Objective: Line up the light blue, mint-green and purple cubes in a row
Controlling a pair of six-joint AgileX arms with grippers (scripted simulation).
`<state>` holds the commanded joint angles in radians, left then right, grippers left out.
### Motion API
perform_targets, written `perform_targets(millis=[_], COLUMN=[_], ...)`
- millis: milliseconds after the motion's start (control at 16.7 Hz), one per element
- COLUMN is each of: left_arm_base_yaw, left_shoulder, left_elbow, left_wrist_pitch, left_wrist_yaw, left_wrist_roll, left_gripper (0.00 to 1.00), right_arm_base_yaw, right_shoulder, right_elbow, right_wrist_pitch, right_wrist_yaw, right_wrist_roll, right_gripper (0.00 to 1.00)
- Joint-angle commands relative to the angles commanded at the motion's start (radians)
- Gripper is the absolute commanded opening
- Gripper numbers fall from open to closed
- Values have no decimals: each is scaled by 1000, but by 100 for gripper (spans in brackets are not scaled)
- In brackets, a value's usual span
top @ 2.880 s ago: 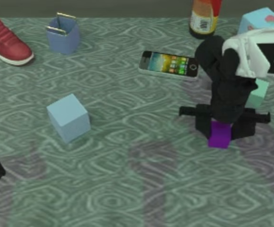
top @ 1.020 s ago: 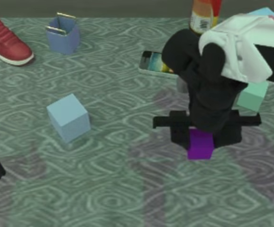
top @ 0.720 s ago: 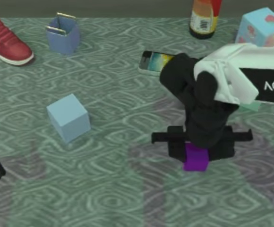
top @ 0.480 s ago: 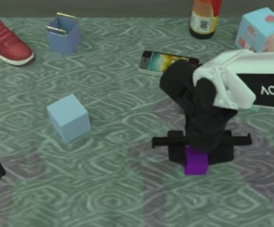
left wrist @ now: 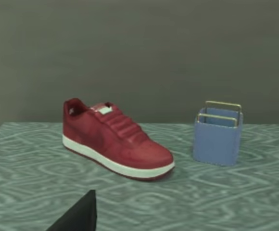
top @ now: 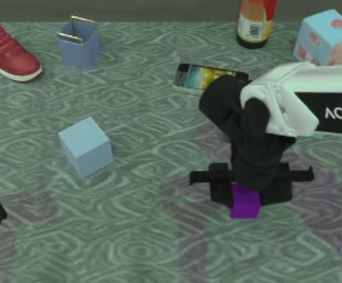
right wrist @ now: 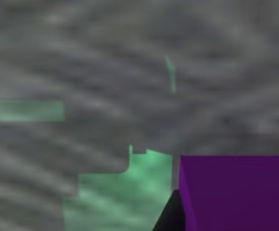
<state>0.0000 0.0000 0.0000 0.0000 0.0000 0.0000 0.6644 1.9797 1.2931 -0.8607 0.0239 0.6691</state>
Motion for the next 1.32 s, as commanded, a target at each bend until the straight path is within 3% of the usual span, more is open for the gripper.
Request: perform_targets(millis=[420,1020,1320], left_arm_base_yaw=[0,0,0], left_shoulder=[0,0,0], left_elbow=[0,0,0], left_wrist_pitch=[0,0,0], left_wrist_yaw=[0,0,0], left_wrist_roll=[0,0,0], left_gripper=[100,100,100], right_arm_base_yaw=[0,-1,6], right_shoulder=[0,-2,-48], right_elbow=[0,3,101], right_wrist_pitch=[0,-4,-155], right_wrist_yaw=[0,0,0], right_wrist_roll=[0,0,4], right_gripper=[98,100,100])
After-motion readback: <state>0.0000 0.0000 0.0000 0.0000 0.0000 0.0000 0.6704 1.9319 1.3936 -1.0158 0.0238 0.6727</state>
